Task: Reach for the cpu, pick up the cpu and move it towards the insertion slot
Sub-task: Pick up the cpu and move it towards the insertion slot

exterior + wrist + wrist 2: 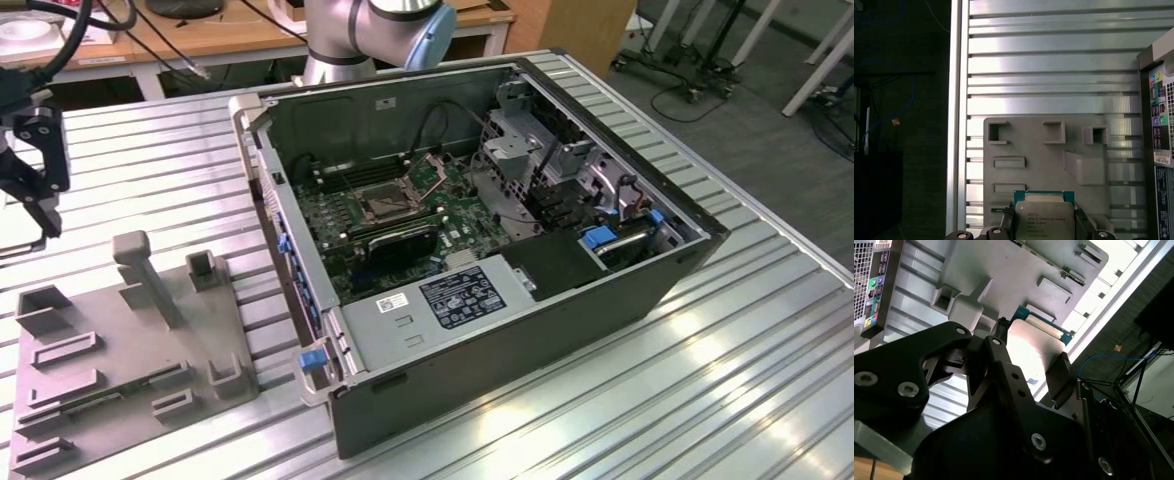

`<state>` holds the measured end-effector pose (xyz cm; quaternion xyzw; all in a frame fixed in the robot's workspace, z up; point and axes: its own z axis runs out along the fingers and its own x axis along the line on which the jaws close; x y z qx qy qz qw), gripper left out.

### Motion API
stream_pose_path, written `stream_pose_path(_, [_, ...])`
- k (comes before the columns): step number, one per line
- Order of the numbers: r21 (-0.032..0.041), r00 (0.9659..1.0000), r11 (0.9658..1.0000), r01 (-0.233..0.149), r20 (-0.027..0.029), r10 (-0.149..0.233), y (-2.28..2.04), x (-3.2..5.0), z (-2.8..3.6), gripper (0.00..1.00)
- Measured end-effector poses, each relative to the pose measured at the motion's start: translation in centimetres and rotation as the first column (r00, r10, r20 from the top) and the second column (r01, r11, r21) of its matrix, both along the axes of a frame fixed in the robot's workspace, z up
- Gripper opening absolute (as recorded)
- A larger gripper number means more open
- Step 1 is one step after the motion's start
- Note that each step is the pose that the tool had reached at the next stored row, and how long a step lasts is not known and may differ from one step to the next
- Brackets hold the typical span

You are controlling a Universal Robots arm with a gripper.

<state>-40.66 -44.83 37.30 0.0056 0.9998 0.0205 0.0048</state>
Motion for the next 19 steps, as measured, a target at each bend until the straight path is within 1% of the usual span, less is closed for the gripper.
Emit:
stream_pose_path(3, [-0.0001, 1.0, 1.0, 0.0, -0.0002, 0.0, 0.0, 0.03, 0.04, 0.55])
stream_pose_path(6, [-0.0001, 1.0, 1.0, 0.0, -0.0002, 0.0, 0.0, 0.23, 0.03, 0.55])
stream_pose_path(19, [-0.0002, 1.0, 1.0, 0.0, -0.0002, 0.0, 0.0, 1.66, 0.02, 0.55])
